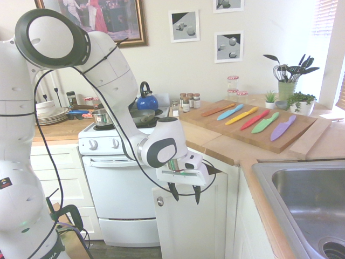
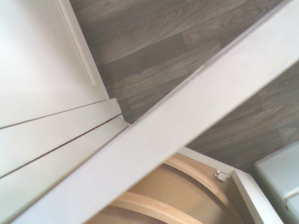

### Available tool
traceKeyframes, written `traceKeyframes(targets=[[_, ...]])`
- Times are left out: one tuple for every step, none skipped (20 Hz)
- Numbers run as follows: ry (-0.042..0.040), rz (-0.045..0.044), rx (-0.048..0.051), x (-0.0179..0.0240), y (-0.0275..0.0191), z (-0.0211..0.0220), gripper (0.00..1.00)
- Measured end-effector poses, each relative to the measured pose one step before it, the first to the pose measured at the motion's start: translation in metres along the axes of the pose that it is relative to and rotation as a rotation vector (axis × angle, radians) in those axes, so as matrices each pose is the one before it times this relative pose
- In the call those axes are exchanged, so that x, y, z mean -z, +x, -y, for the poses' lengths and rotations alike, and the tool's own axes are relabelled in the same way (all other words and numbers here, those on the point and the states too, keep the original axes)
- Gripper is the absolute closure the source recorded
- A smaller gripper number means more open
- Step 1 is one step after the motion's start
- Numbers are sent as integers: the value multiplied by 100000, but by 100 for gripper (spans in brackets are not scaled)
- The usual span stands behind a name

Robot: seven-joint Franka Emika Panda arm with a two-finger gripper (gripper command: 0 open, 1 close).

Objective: Close the cabinet

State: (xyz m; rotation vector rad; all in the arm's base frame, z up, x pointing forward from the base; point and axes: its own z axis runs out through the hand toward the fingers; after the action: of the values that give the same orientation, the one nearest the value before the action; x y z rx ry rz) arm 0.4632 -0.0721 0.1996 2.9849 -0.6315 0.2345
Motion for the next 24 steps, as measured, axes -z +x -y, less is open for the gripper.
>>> traceKeyframes(targets=[[11, -10, 339, 2, -22, 75, 100], [19, 16, 326, -6, -31, 94, 100], [11, 32, 277, -10, -46, 114, 100], [12, 39, 257, -5, -57, 107, 100], [18, 6, 122, -8, -36, 34, 100], [14, 24, 86, -18, -42, 6, 100], [4, 29, 67, -8, -26, 19, 100], [6, 13, -8, -2, -4, -2, 100], [4, 43, -15, -9, -20, 4, 100], [4, 46, 32, -9, -26, 20, 100], [16, 5, 57, 3, -10, 33, 100], [-5, 40, 76, -1, -14, 35, 100], [-17, 72, 113, -2, -21, 47, 100], [14, 36, 219, 10, -29, 98, 100], [50, -9, 344, 32, -33, 154, 100], [53, 8, 459, 44, -48, 212, 100], [29, 47, 464, 44, -44, 208, 100], [-40, 147, 394, 46, -41, 205, 100], [-103, 218, 299, 51, -39, 143, 100], [-133, 236, 252, 37, -13, 131, 100], [-48, 99, 232, 38, -7, 176, 100], [21, 26, 133, 28, -40, 212, 100], [17, 146, 131, 20, -83, 295, 100], [-36, 302, 360, 23, -92, 354, 100]])
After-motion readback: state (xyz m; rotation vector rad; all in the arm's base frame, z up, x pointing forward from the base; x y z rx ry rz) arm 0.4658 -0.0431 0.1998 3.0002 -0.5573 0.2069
